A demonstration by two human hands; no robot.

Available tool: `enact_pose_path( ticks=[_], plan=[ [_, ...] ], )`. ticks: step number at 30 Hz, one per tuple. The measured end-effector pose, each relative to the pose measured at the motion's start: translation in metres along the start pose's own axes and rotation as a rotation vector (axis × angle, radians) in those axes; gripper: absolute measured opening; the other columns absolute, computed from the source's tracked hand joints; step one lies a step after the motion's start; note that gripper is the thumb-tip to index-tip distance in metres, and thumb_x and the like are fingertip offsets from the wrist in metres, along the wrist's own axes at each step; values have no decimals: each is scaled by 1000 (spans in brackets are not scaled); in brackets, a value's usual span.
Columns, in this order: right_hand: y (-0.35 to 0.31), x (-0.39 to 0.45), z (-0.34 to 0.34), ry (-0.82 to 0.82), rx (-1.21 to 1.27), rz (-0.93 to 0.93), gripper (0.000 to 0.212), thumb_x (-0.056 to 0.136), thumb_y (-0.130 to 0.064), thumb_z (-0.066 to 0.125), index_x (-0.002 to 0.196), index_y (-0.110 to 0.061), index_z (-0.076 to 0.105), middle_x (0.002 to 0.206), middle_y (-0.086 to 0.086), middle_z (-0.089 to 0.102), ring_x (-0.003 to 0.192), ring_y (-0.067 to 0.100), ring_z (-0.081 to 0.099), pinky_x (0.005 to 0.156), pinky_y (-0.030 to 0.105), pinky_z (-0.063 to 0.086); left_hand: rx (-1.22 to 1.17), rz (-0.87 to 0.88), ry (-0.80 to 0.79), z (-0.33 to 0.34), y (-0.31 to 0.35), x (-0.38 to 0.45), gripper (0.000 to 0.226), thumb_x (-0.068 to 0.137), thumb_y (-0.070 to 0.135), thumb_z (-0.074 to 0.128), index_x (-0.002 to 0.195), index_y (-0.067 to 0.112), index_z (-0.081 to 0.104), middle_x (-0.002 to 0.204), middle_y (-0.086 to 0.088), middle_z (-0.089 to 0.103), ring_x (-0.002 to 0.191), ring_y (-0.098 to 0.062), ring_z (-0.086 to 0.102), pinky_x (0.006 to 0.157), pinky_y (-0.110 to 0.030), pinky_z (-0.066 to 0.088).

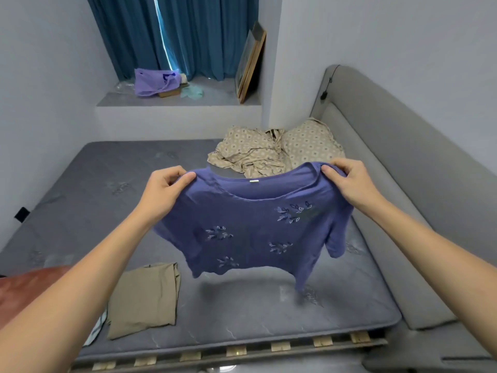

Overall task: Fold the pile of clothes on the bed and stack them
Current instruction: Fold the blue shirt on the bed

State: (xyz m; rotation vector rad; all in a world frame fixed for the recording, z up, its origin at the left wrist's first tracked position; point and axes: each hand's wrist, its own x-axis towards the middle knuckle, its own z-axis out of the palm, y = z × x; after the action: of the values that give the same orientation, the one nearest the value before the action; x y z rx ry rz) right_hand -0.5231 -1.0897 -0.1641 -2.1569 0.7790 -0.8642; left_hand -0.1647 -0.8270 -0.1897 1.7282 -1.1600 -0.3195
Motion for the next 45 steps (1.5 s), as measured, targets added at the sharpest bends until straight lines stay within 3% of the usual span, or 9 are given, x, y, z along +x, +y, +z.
enact_pose_path(
  ticks=[7, 13, 16, 24, 27, 30, 33, 39, 45],
  plan=[
    [-6, -57, -42, -128, -41, -62, 43, 99, -15, 63, 67, -44, 61, 61, -20, 57, 59, -4, 48, 60, 16, 36, -40, -37, 23, 30, 26, -72, 28, 105, 29, 64, 82, 13, 70, 77, -8, 68, 68, -7, 55, 64, -24, 42],
    [13, -82, -78, -172, 38, -36, 24, 100, -14, 66, 76, -17, 68, 66, -11, 60, 66, 2, 48, 64, 27, 40, -116, -100, 13, 52, 39, -110, 26, 102, 35, 68, 90, 12, 74, 80, -6, 74, 72, -6, 60, 66, -19, 46],
    [23, -83, -77, -170, 59, -18, 29, 100, -10, 67, 75, -25, 68, 63, -18, 60, 63, -3, 47, 61, 19, 38, -96, -130, -4, 58, 39, -109, 23, 102, 32, 68, 90, 13, 75, 79, 4, 74, 72, -4, 61, 66, -17, 47],
    [88, -45, -37, -185, 25, 128, 19, 100, -13, 68, 82, -17, 72, 73, -3, 68, 71, 4, 53, 68, 29, 42, -43, -175, -54, 85, -7, -48, 19, 102, 29, 68, 87, 19, 76, 79, 5, 75, 72, -2, 60, 67, -16, 48],
    [128, -19, -5, -213, -4, 185, 22, 101, -12, 66, 79, -17, 70, 69, -8, 65, 67, -1, 49, 65, 26, 39, -19, -209, -82, 112, -56, -8, 20, 102, 26, 68, 85, 19, 75, 80, 2, 75, 72, -1, 60, 68, -17, 48],
    [179, 4, 35, -235, -41, 261, 23, 102, -13, 65, 81, -3, 67, 74, 13, 63, 73, 7, 48, 68, 33, 36, 5, -255, -138, 149, -122, 30, 20, 103, 23, 67, 85, 15, 74, 76, 13, 72, 70, 2, 58, 69, -15, 46],
    [248, 23, 84, -253, -84, 348, 25, 102, -17, 64, 80, -5, 66, 76, 15, 64, 75, 10, 49, 69, 35, 36, 58, -279, -204, 191, -199, 63, 20, 102, 22, 67, 87, 11, 74, 78, 7, 72, 69, 4, 57, 68, -16, 46],
    [406, 50, 201, -296, -184, 386, 38, 103, -18, 64, 66, -21, 54, 62, -2, 53, 63, 13, 45, 62, 31, 34, 183, -311, -228, 276, -367, 117, 22, 103, 24, 66, 88, 10, 73, 88, -14, 76, 77, -14, 60, 72, -35, 50],
    [551, 75, 303, -302, -225, 413, 42, 103, -20, 62, 69, 1, 51, 64, 17, 46, 66, 24, 40, 63, 39, 27, 327, -323, -217, 347, -513, 154, 28, 103, 33, 65, 84, 14, 70, 81, -13, 74, 76, -30, 65, 77, -40, 52]
  ],
)
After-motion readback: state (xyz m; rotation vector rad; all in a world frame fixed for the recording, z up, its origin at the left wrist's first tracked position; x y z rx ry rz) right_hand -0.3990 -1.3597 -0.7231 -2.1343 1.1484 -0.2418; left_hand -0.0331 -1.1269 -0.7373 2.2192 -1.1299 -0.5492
